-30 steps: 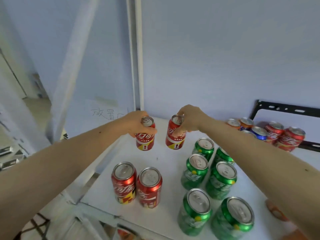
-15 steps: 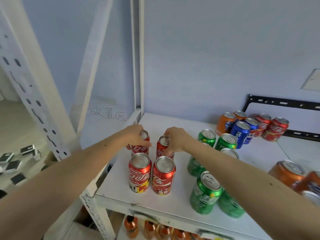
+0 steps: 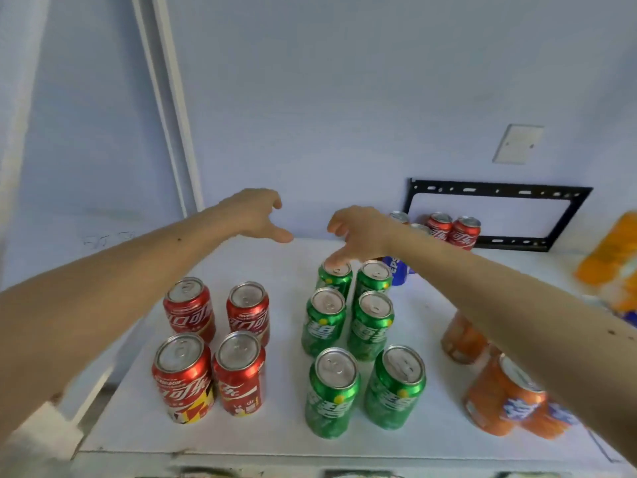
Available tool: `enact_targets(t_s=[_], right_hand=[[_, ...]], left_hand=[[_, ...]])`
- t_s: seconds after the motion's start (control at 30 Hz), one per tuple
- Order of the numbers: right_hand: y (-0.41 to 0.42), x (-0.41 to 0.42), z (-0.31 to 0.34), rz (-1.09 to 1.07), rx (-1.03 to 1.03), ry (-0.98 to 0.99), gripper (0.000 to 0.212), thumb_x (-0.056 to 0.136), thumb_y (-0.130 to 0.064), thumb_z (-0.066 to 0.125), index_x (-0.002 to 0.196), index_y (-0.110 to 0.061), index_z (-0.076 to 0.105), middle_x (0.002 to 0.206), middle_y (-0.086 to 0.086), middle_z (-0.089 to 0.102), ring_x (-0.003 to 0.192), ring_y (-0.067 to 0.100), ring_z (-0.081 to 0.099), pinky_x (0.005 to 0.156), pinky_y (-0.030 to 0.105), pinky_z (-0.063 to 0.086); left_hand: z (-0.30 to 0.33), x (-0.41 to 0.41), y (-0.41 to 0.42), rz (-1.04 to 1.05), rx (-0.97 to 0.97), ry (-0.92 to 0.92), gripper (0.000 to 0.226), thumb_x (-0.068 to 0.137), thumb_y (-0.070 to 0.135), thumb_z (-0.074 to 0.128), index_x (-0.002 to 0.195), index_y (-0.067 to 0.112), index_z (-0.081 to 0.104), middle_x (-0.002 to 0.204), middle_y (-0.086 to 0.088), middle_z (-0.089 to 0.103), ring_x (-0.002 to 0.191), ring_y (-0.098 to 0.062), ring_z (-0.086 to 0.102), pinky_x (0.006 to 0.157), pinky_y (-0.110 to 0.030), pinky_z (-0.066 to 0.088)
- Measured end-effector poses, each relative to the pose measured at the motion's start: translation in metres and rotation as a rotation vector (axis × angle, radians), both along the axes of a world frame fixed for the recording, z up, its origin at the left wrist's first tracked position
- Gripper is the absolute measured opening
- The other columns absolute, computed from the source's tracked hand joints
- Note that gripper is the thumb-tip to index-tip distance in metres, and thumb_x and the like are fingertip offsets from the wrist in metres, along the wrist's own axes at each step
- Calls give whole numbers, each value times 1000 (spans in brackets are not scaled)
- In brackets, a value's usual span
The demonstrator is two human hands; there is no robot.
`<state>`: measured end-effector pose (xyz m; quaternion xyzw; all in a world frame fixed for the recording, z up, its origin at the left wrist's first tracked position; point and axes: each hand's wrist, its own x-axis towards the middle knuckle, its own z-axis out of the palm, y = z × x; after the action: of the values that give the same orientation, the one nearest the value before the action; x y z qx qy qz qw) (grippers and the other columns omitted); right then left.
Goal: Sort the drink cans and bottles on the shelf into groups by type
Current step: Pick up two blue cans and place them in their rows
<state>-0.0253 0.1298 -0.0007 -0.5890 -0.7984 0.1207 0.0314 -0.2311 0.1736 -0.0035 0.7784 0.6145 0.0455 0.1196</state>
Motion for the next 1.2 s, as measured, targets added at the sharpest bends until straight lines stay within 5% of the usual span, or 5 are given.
enact_targets(t_s=[0.23, 0.5, 0.63, 0.97, 1.2], right_hand=[[66, 149, -6, -209, 33, -122, 79, 61, -28, 88, 130, -16, 51, 130, 3, 56, 115, 24, 55, 92, 33, 46], [129, 216, -54, -116, -81, -112, 79, 62, -25, 87, 128, -14, 45, 120, 3, 59, 107, 24, 56, 83, 32, 45], [149, 218, -74, -28, -84, -78, 65, 61, -28, 87, 114, -19, 51, 102, -6, 58, 100, 17, 59, 79, 27, 43], [135, 245, -59, -58, -35, -127, 69, 62, -42, 86, 117, -17, 54, 114, 0, 61, 104, 23, 57, 77, 30, 46], [71, 321, -8, -276, -1, -93, 73, 60, -40, 88, 120, -17, 54, 116, 0, 58, 99, 18, 51, 77, 29, 45]], left_hand=[[-17, 155, 42, -288, 65, 58, 71, 75, 49, 75, 132, 19, 47, 131, -2, 54, 118, -24, 52, 87, -35, 46], [-69, 249, 85, -334, 37, 15, 66, 63, 39, 83, 118, 23, 50, 113, 1, 60, 87, -20, 58, 64, -30, 43], [-87, 260, 90, -311, 10, 77, 67, 67, 45, 82, 116, 18, 46, 110, 2, 59, 89, -18, 53, 71, -31, 45], [-76, 266, 86, -237, -19, 40, 73, 58, 41, 88, 113, 19, 46, 113, -2, 60, 91, -23, 61, 71, -40, 56], [-29, 313, 69, -373, 35, 74, 69, 60, 45, 87, 112, 21, 49, 112, 1, 64, 91, -20, 58, 66, -31, 43]])
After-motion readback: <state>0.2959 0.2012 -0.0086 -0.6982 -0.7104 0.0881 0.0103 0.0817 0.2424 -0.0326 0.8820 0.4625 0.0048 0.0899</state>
